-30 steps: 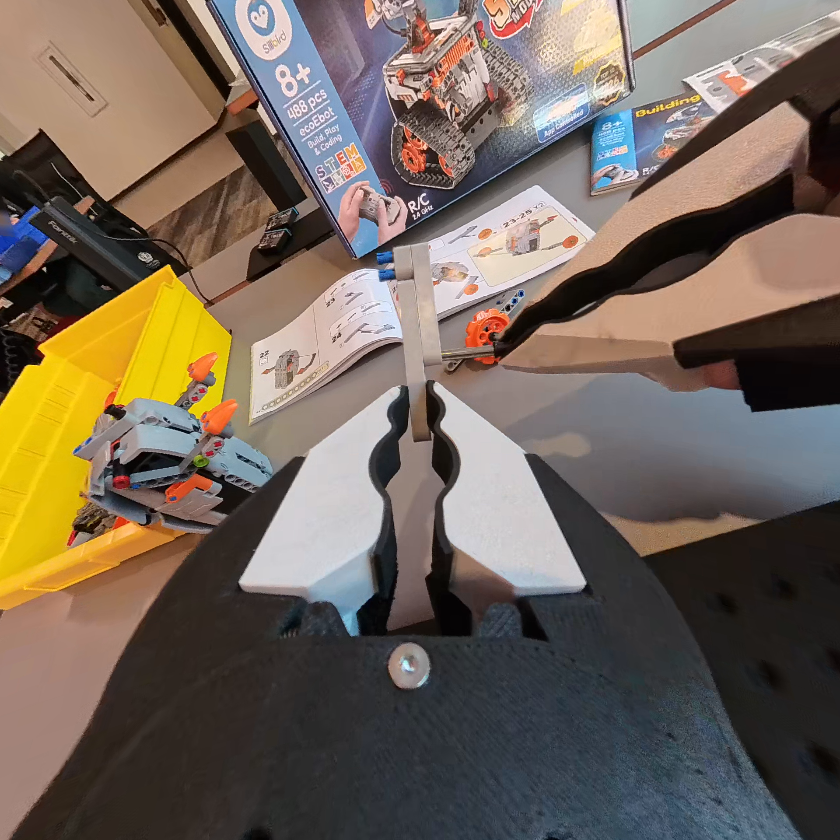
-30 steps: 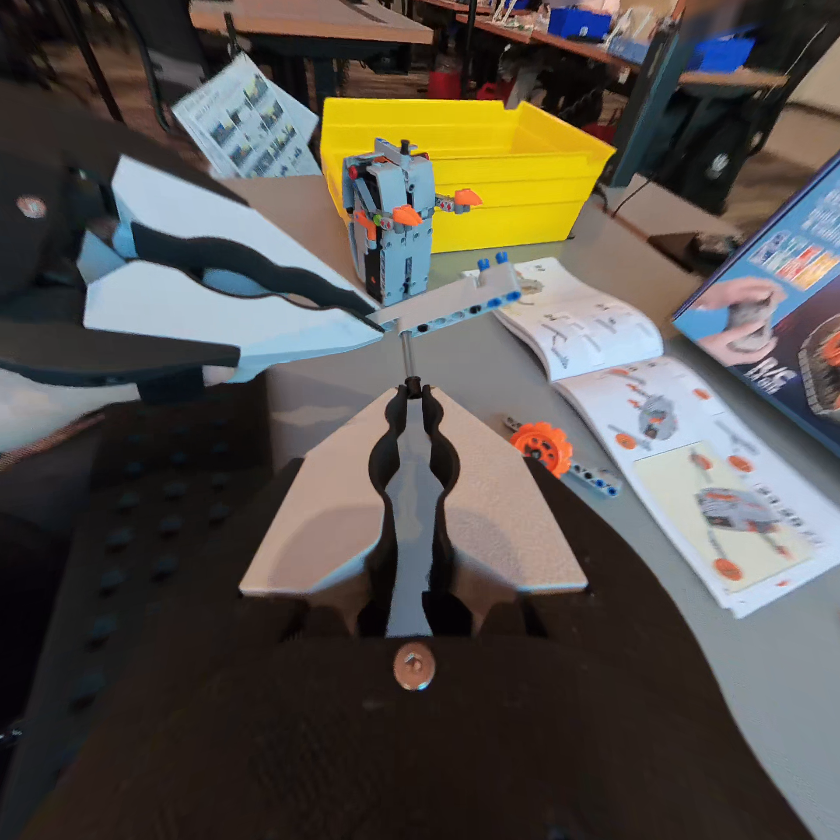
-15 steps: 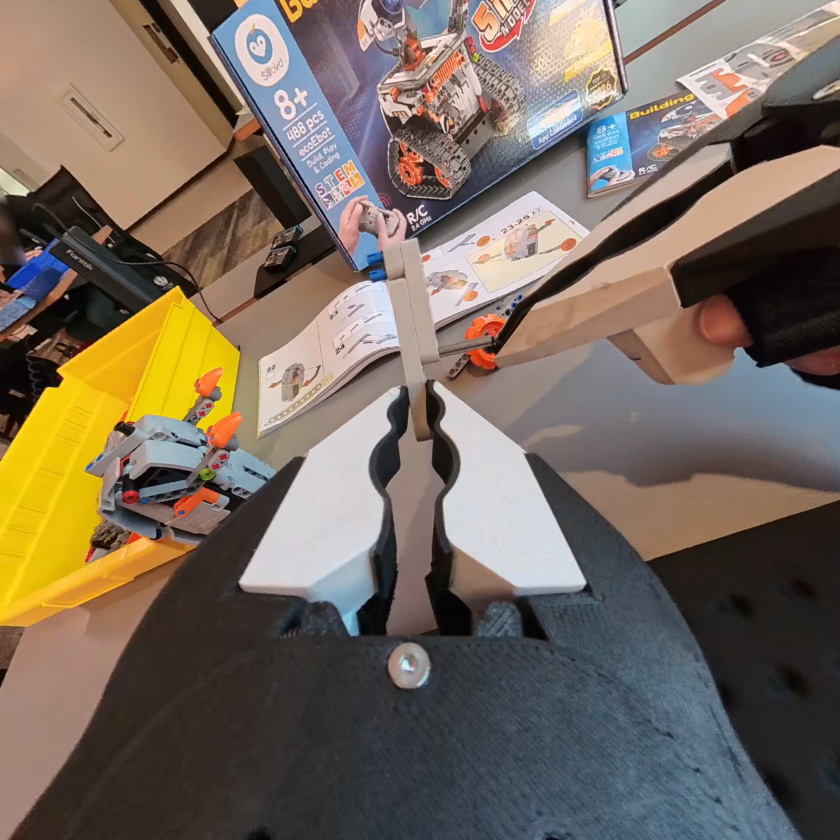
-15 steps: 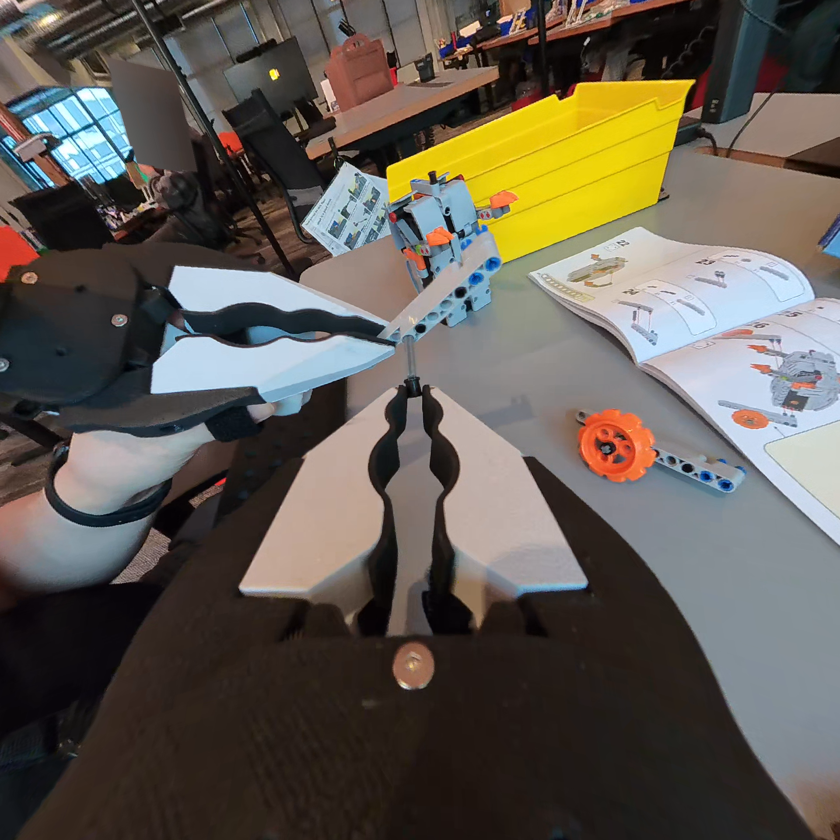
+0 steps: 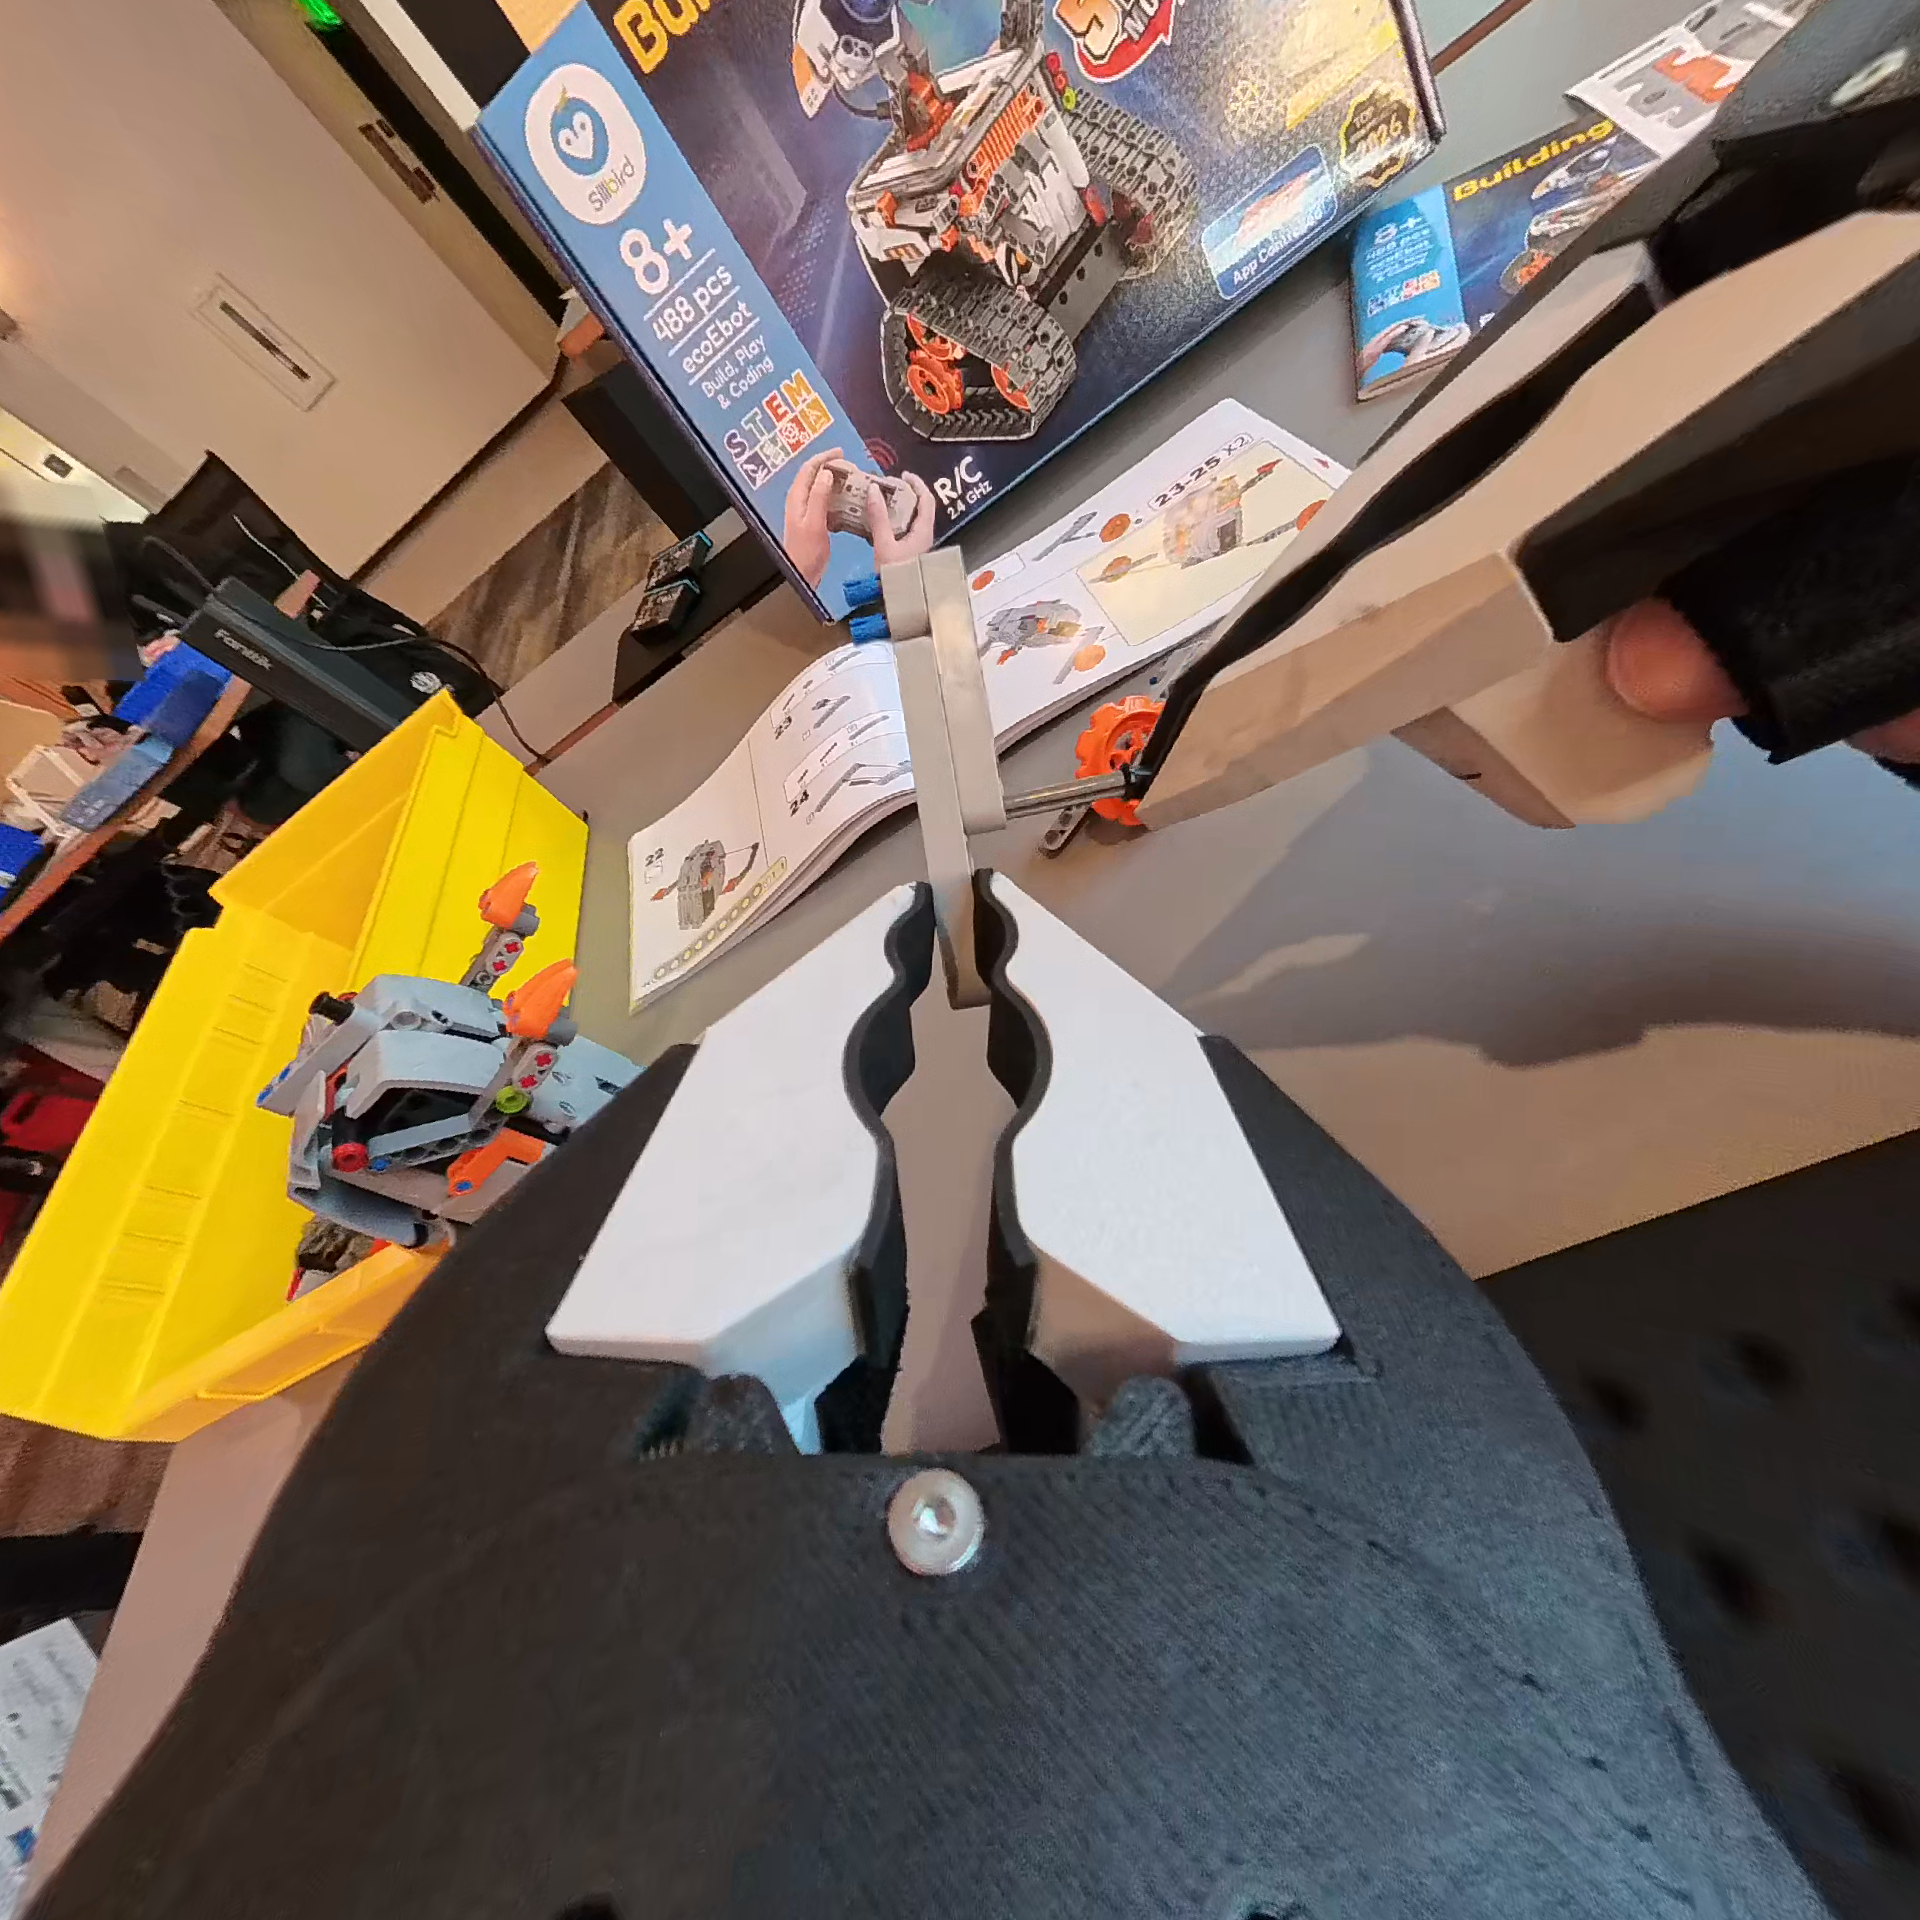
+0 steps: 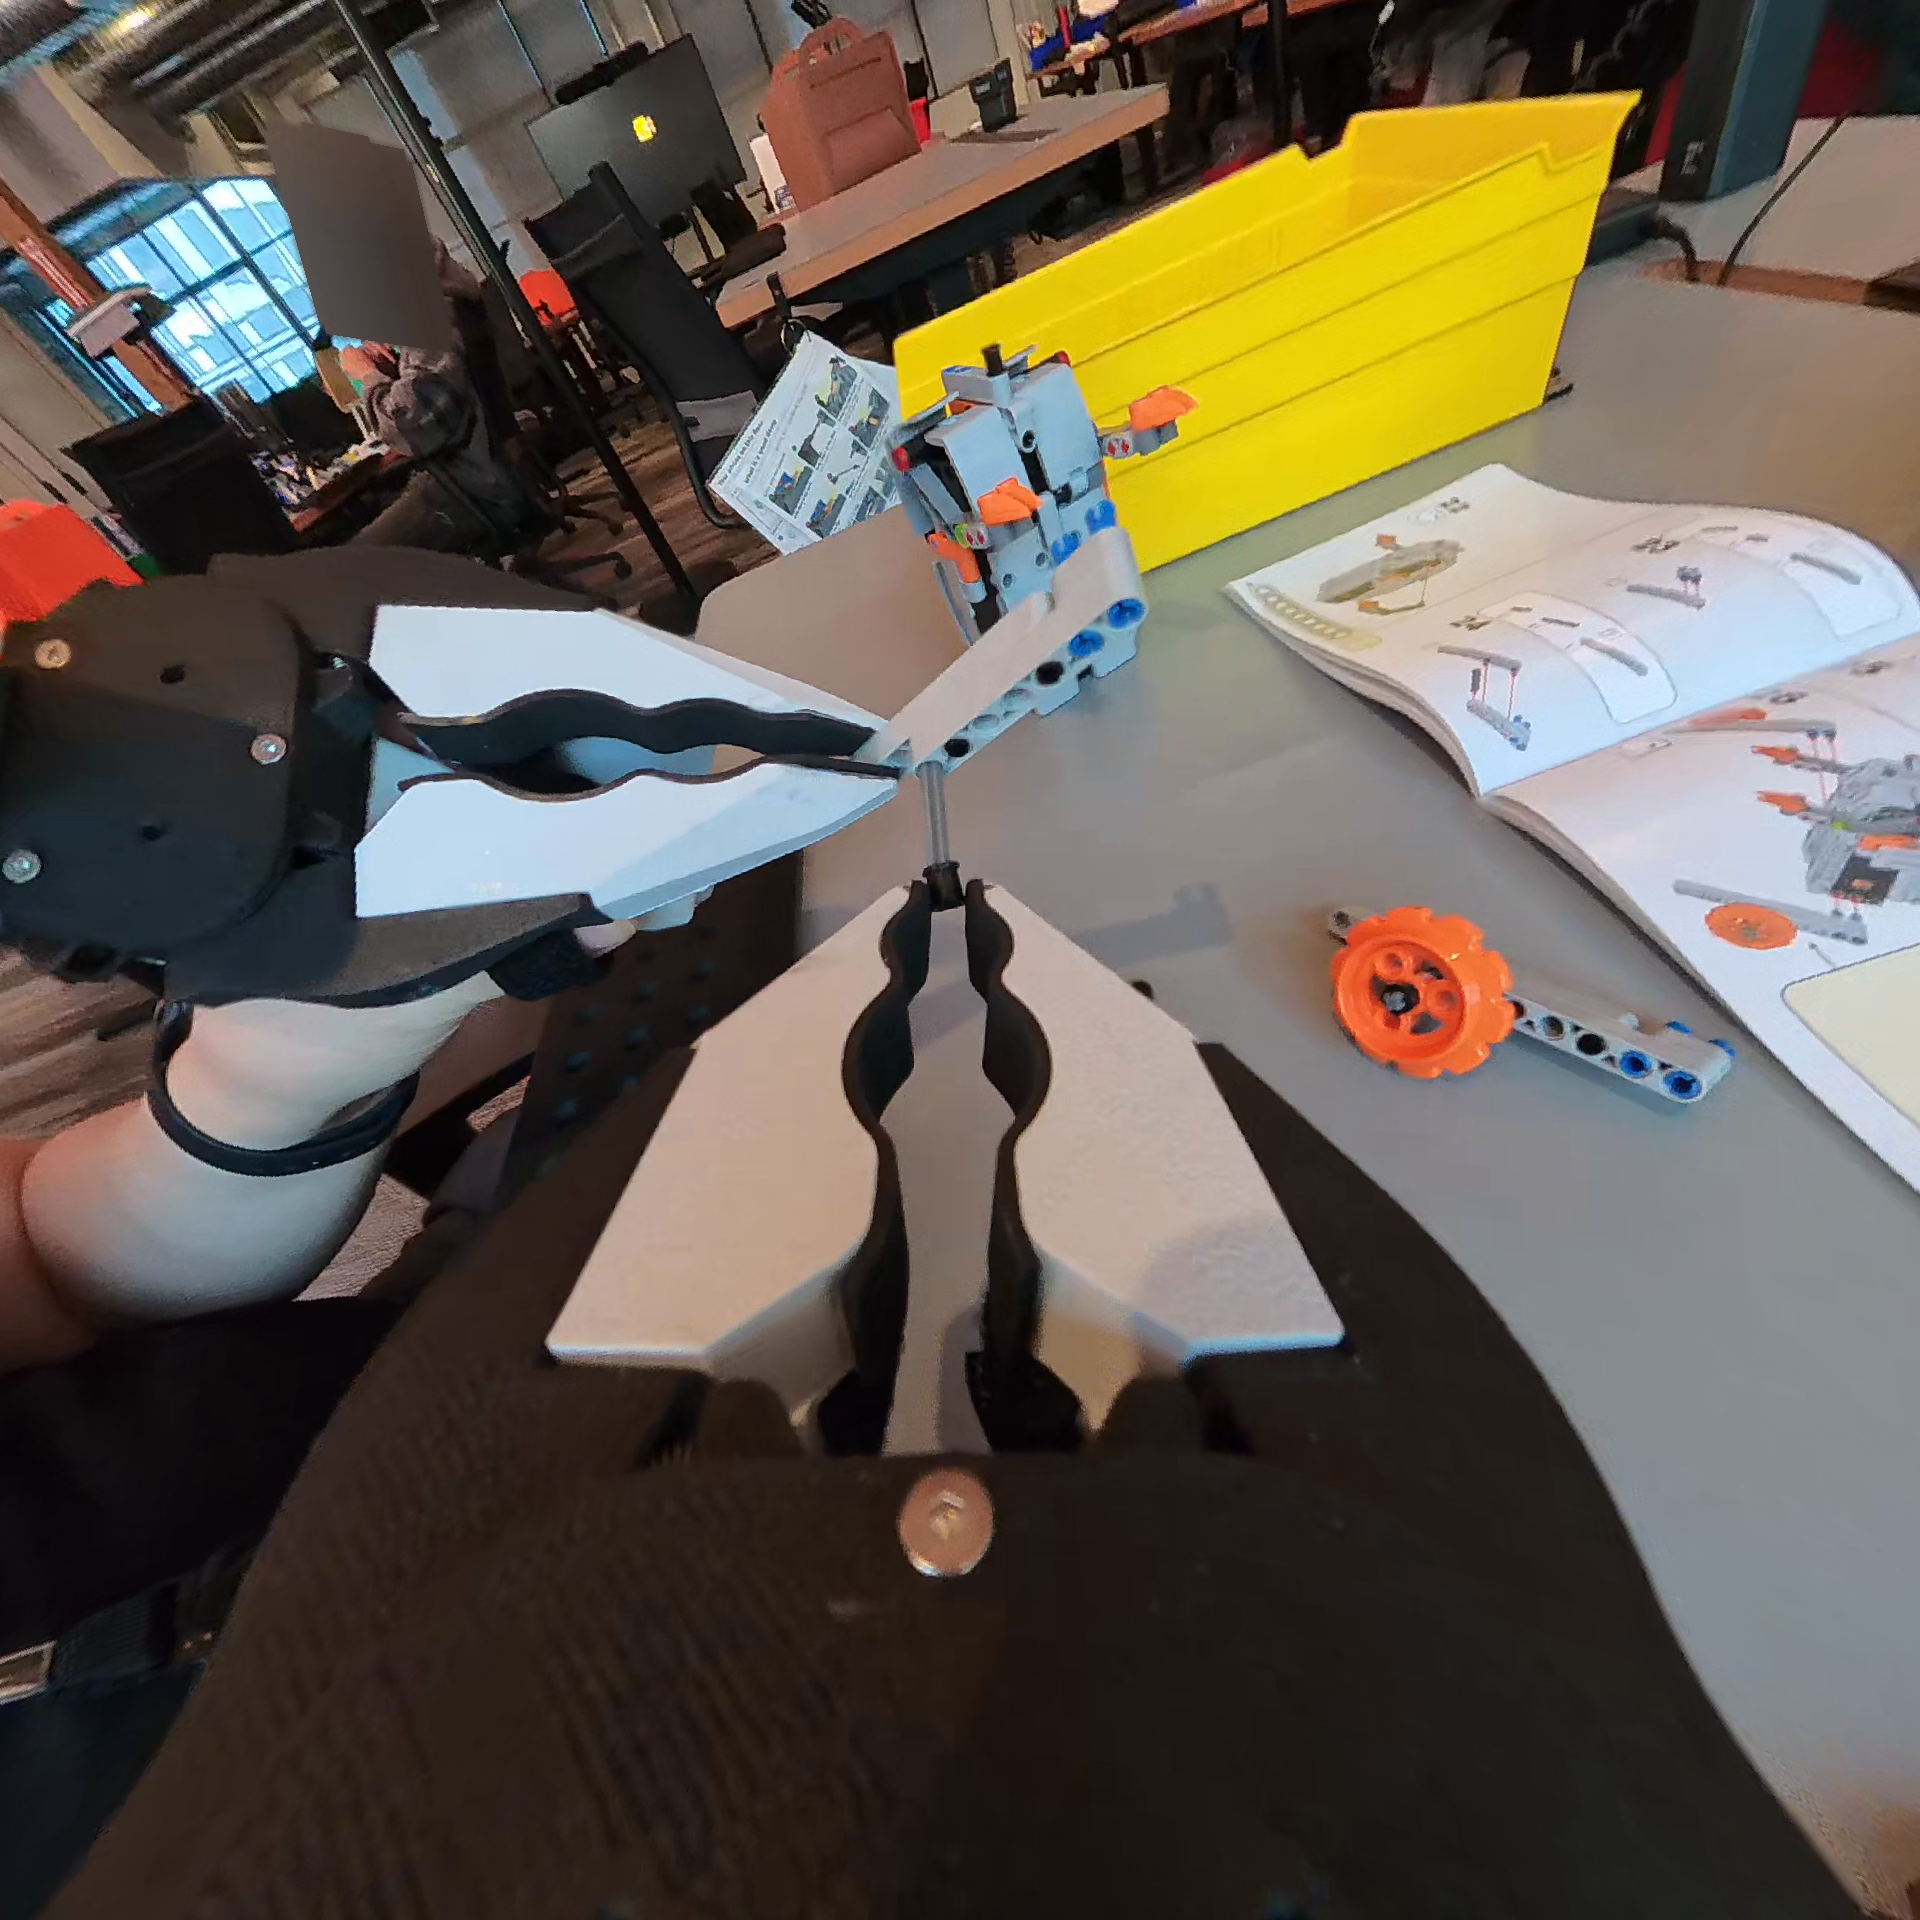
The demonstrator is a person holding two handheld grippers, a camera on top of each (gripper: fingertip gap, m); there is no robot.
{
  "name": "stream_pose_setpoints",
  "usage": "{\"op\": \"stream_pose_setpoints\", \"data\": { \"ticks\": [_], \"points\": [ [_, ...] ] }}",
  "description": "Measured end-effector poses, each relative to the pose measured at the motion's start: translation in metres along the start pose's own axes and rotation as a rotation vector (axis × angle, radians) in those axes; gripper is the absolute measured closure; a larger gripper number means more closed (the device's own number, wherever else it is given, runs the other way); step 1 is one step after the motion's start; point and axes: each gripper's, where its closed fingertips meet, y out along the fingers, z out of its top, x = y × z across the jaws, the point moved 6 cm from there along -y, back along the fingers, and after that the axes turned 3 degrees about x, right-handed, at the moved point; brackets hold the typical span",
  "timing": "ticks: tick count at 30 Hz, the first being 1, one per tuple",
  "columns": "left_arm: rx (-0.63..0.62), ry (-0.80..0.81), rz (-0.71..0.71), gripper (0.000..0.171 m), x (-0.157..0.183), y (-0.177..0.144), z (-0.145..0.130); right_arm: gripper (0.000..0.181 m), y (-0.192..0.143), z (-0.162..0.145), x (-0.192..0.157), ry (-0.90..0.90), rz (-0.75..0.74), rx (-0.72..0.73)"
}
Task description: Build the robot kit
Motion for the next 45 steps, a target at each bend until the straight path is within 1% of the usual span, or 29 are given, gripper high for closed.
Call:
{"op": "stream_pose_setpoints", "data": {
  "ticks": [3,7,12,14,17,19,22,25,28,30,33,38,41,43,45],
  "points": [
    [-0.008,0.067,0.011,0.166,0.004,0.002,-0.001,0.176,0.002,-0.005,0.003,0.045,-0.003,-0.042],
    [-0.022,0.201,0.01,0.165,0.011,0.007,-0.007,0.176,0.003,-0.013,0.008,0.082,-0.024,-0.113],
    [-0.008,0.253,-0.004,0.165,0.018,0.01,-0.016,0.176,0.004,-0.022,0.013,0.143,-0.037,-0.167],
    [0.0,0.267,-0.009,0.165,0.022,0.011,-0.021,0.176,0.005,-0.026,0.014,0.129,-0.045,-0.193],
    [0.01,0.252,-0.038,0.165,0.024,0.014,-0.029,0.177,0.008,-0.032,0.015,0.021,-0.046,-0.251],
    [0.02,0.226,-0.07,0.165,0.025,0.016,-0.035,0.177,0.01,-0.036,0.015,-0.018,-0.037,-0.279],
    [0.014,0.216,-0.107,0.165,0.027,0.019,-0.044,0.177,0.014,-0.042,0.017,-0.02,-0.029,-0.303],
    [0.025,0.23,-0.105,0.166,0.028,0.018,-0.043,0.177,0.016,-0.048,0.018,0.001,-0.015,-0.321],
    [0.01,0.269,-0.119,0.166,0.031,0.02,-0.046,0.177,0.018,-0.053,0.019,-0.032,-0.007,-0.351],
    [-0.003,0.282,-0.116,0.166,0.032,0.021,-0.047,0.177,0.019,-0.053,0.02,-0.026,-0.005,-0.355],
    [-0.01,0.263,-0.112,0.165,0.03,0.021,-0.048,0.177,0.018,-0.05,0.022,0.005,0.002,-0.322],
    [-0.004,0.226,-0.102,0.165,0.026,0.021,-0.047,0.176,0.017,-0.046,0.025,0.136,0.031,-0.255],
    [-0.011,0.209,-0.096,0.165,0.026,0.021,-0.047,0.176,0.017,-0.045,0.026,0.184,0.035,-0.243],
    [-0.01,0.218,-0.097,0.165,0.027,0.021,-0.047,0.176,0.017,-0.047,0.026,0.17,0.035,-0.264],
    [-0.009,0.238,-0.107,0.165,0.029,0.021,-0.047,0.177,0.018,-0.049,0.025,0.105,0.023,-0.307]
  ]
}}
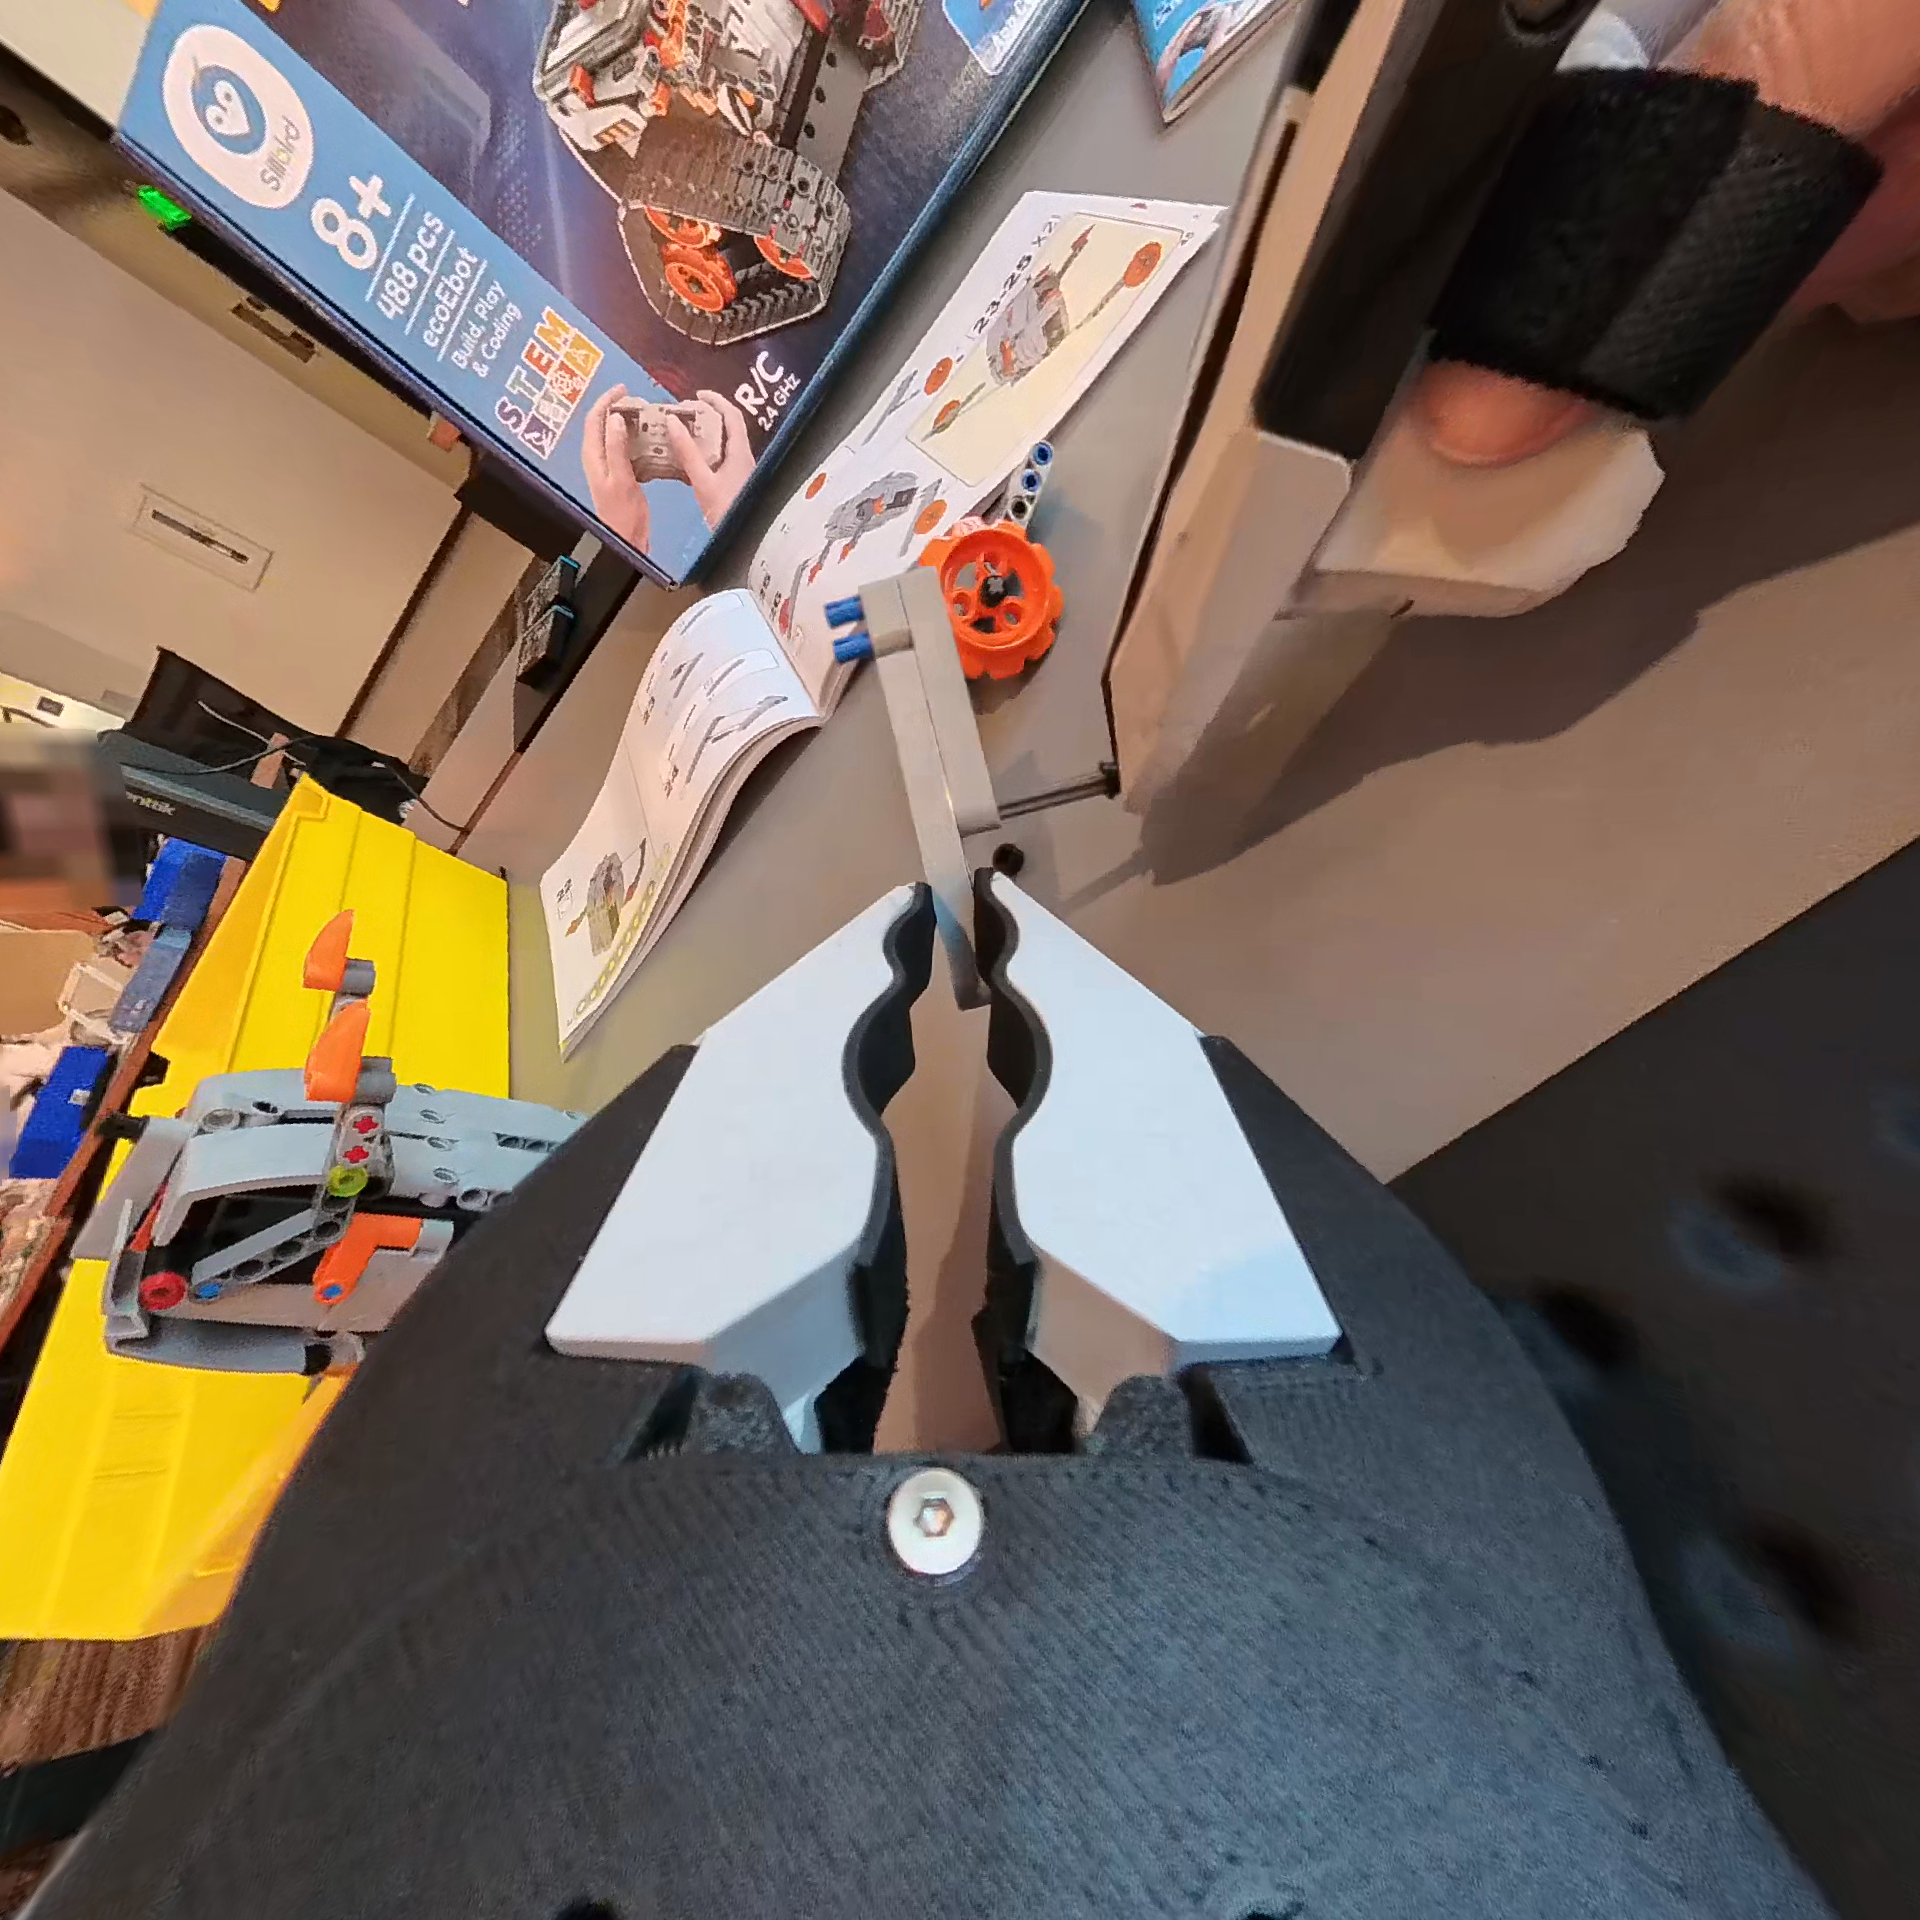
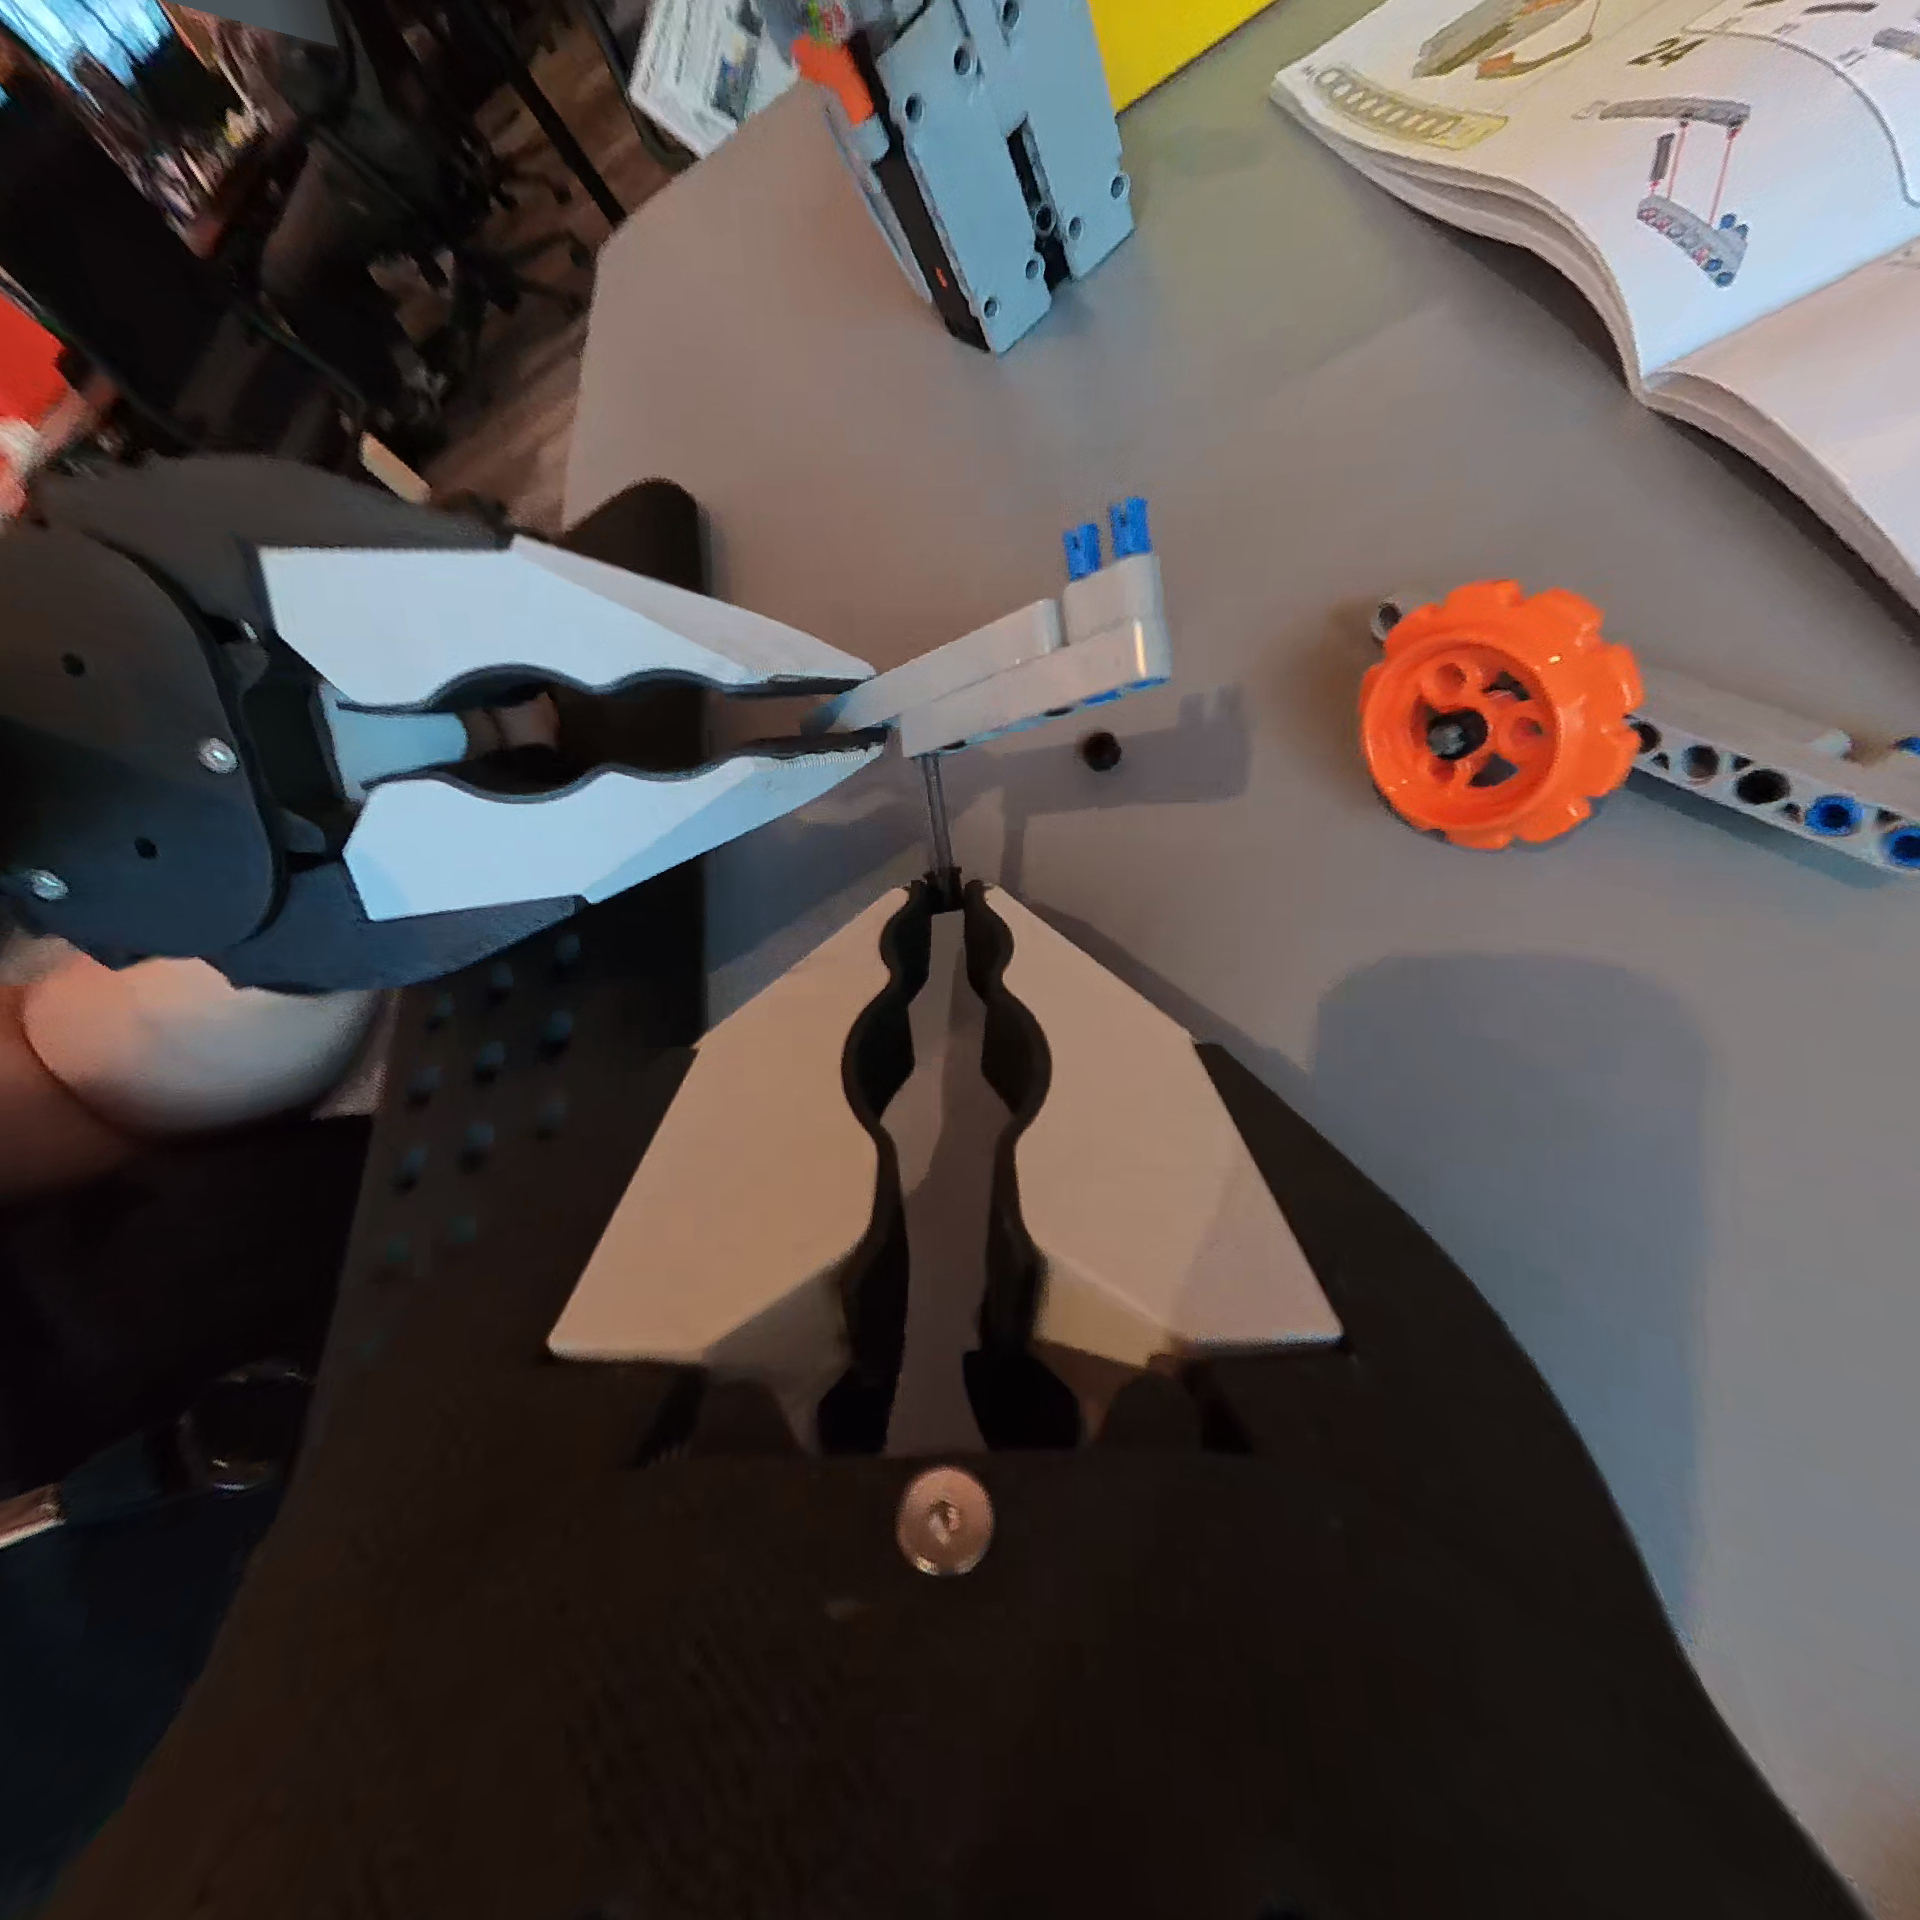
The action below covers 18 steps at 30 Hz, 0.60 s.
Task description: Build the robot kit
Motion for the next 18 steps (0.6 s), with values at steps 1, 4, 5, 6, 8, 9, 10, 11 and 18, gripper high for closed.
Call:
{"op": "stream_pose_setpoints", "data": {
  "ticks": [1,4,5,6,8,9,10,11,18],
  "points": [
    [-0.002,0.013,-0.005,0.165,0.0013,0.0001,0.0,0.177,0.0005,-0.0012,-0.0002,-0.039,-0.017,-0.021],
    [-0.01,0.076,-0.02,0.165,0.0065,0.0016,-0.0008,0.177,0.002,-0.0054,-0.0005,-0.124,-0.056,-0.077],
    [-0.008,0.106,-0.023,0.165,0.0081,0.0019,-0.0012,0.176,0.0023,-0.0065,-0.0004,-0.133,-0.063,-0.088],
    [0.001,0.13,-0.016,0.165,0.0086,0.0017,-0.001,0.177,0.0025,-0.0064,-0.0005,-0.134,-0.064,-0.087],
    [0.008,0.13,-0.013,0.165,0.0083,0.0013,-0.0008,0.177,0.0021,-0.0059,-0.0001,-0.125,-0.059,-0.082],
    [0.007,0.12,-0.019,0.165,0.0078,0.0015,-0.001,0.176,0.0017,-0.0054,0.0003,-0.116,-0.056,-0.076],
    [0.007,0.111,-0.021,0.165,0.0071,0.0015,-0.0011,0.176,0.0013,-0.0045,0.0007,-0.103,-0.052,-0.065],
    [0.007,0.104,-0.021,0.165,0.0066,0.0016,-0.0013,0.177,0.0007,-0.0036,0.0013,-0.085,-0.049,-0.054],
    [0.006,0.089,-0.02,0.165,0.0059,0.0017,-0.0009,0.176,0.0013,-0.0038,0.0025,-0.016,-0.027,-0.05]
  ]
}}
